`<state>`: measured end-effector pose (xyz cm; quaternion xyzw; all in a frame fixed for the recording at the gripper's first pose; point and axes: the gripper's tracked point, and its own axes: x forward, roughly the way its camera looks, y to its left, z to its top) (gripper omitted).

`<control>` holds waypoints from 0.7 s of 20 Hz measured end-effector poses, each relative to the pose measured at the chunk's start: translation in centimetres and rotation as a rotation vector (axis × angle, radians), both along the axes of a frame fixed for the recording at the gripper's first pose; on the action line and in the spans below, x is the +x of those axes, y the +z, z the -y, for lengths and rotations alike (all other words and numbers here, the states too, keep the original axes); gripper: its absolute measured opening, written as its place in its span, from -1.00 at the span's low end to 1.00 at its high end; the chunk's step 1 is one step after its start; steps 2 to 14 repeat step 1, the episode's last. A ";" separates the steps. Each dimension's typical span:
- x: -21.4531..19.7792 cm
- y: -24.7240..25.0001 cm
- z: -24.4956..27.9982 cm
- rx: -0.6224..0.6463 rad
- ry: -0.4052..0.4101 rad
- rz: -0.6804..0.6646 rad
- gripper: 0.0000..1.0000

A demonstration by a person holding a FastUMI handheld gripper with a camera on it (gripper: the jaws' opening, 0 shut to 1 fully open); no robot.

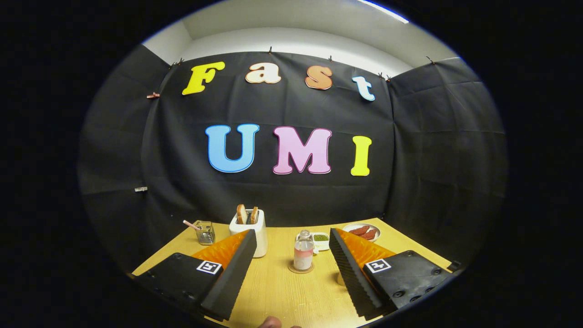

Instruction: Take the bottle from table, then pour the juice into the cup, finally place the bottle on the coaster

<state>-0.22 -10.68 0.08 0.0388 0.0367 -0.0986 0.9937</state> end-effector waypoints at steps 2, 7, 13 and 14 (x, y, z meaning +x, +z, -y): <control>0.2 -0.4 0.1 -0.002 -0.003 -0.009 0.95; 0.2 -0.4 0.1 -0.002 -0.003 -0.009 0.95; 0.2 -0.4 0.1 -0.002 -0.003 -0.009 0.95; 0.2 -0.4 0.1 -0.002 -0.003 -0.009 0.95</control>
